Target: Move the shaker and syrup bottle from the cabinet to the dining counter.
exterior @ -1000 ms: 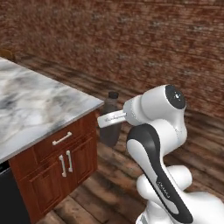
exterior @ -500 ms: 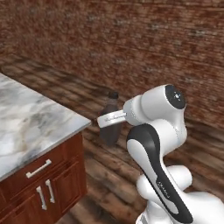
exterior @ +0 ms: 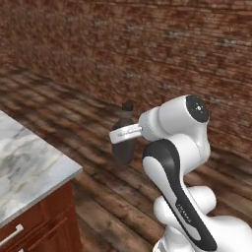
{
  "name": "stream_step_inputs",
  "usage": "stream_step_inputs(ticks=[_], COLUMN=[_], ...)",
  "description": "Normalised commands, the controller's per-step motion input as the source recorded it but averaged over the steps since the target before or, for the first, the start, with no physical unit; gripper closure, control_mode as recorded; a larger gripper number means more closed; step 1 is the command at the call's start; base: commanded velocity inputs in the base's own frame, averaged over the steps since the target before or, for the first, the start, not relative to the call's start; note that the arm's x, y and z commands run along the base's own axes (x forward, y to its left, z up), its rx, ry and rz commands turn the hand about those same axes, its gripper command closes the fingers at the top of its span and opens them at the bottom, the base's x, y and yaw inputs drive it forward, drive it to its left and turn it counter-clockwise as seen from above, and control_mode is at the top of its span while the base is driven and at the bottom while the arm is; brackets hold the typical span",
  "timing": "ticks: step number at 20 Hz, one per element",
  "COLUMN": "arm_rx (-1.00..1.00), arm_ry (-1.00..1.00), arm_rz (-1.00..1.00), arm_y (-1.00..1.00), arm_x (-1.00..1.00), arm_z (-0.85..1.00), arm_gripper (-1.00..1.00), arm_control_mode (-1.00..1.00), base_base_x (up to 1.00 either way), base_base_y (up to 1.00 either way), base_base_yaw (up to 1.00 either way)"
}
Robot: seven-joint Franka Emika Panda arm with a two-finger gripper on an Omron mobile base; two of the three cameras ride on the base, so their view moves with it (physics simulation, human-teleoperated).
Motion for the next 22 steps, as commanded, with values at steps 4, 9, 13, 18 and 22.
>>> stream_step_inputs(ticks=[4,9,13,18,22], arm_rx=[0.00,0.00,0.00,0.00,0.00], arm_ry=[0.00,0.00,0.00,0.00,0.00], arm_rz=[0.00,0.00,0.00,0.00,0.00], arm_y=[0.00,0.00,0.00,0.00,0.00], arm_x=[0.00,0.00,0.00,0.00,0.00], arm_z=[0.00,0.00,0.00,0.00,0.00], arm_gripper=[1.00,1.00,1.00,1.00,1.00], arm_control_mode=[1.00,1.00,1.00,1.00,1.00], base_base_x=[0.90,0.88,0.86,0.84,0.84], base_base_y=[-0.32,-0.23,-0.13,-0.06,-0.06], base_base_yaw=[0.05,0.15,0.25,0.33,0.32])
